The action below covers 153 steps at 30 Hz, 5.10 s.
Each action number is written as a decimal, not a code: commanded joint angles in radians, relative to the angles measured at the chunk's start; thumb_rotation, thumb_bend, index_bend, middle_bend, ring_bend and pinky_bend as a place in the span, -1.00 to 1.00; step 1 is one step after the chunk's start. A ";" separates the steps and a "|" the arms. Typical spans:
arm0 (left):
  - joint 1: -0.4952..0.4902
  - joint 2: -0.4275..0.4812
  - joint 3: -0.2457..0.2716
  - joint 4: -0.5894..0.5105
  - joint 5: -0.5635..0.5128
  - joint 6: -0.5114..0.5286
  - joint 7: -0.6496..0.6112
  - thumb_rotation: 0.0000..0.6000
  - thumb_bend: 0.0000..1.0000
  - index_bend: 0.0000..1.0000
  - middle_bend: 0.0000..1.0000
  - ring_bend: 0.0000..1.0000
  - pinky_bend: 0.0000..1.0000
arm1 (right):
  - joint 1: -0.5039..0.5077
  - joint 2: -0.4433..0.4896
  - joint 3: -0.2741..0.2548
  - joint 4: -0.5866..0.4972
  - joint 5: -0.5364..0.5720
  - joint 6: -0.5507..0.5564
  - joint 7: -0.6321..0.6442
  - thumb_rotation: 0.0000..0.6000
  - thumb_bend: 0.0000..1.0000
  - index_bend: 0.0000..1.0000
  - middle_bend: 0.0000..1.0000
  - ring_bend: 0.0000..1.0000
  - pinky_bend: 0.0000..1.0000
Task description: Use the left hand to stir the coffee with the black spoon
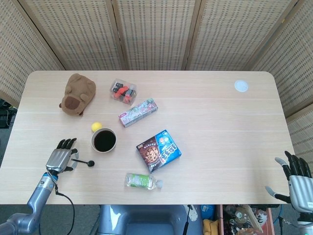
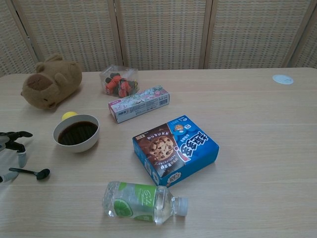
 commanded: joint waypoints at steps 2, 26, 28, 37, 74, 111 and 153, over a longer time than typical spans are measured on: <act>0.000 0.000 0.001 0.000 -0.002 -0.002 -0.001 1.00 -0.27 0.00 -0.88 -1.00 -1.00 | -0.001 0.001 0.000 -0.001 0.002 -0.001 -0.001 0.58 -0.48 -0.58 -0.78 -1.00 -0.86; -0.002 0.007 0.004 -0.019 -0.018 -0.015 -0.003 1.00 -0.27 0.10 -0.85 -1.00 -1.00 | -0.007 0.000 0.002 0.002 0.012 -0.006 0.004 0.58 -0.48 -0.58 -0.78 -1.00 -0.86; -0.002 0.007 0.004 -0.021 -0.020 -0.018 -0.002 1.00 -0.26 0.11 -0.84 -1.00 -1.00 | -0.008 0.000 0.002 0.002 0.013 -0.006 0.005 0.58 -0.48 -0.58 -0.78 -1.00 -0.86; -0.003 0.009 0.001 -0.030 -0.025 -0.016 0.002 1.00 -0.24 0.16 -0.80 -1.00 -1.00 | -0.010 0.000 0.003 0.003 0.011 -0.002 0.008 0.57 -0.48 -0.58 -0.78 -1.00 -0.86; -0.063 0.225 -0.017 -0.215 0.072 0.103 0.208 1.00 -0.22 0.26 -0.71 -1.00 -1.00 | -0.015 -0.004 0.002 0.019 -0.006 0.006 0.037 0.58 -0.48 -0.58 -0.78 -1.00 -0.86; -0.404 0.167 0.027 -0.113 0.345 -0.076 0.711 1.00 -0.20 0.34 -0.71 -1.00 -1.00 | -0.036 -0.022 -0.001 0.059 -0.025 0.043 0.095 0.59 -0.48 -0.58 -0.78 -1.00 -0.86; -0.456 0.076 0.034 0.021 0.266 -0.080 0.791 1.00 -0.20 0.35 -0.71 -1.00 -1.00 | -0.054 -0.028 0.003 0.075 -0.001 0.034 0.108 0.57 -0.48 -0.58 -0.78 -1.00 -0.86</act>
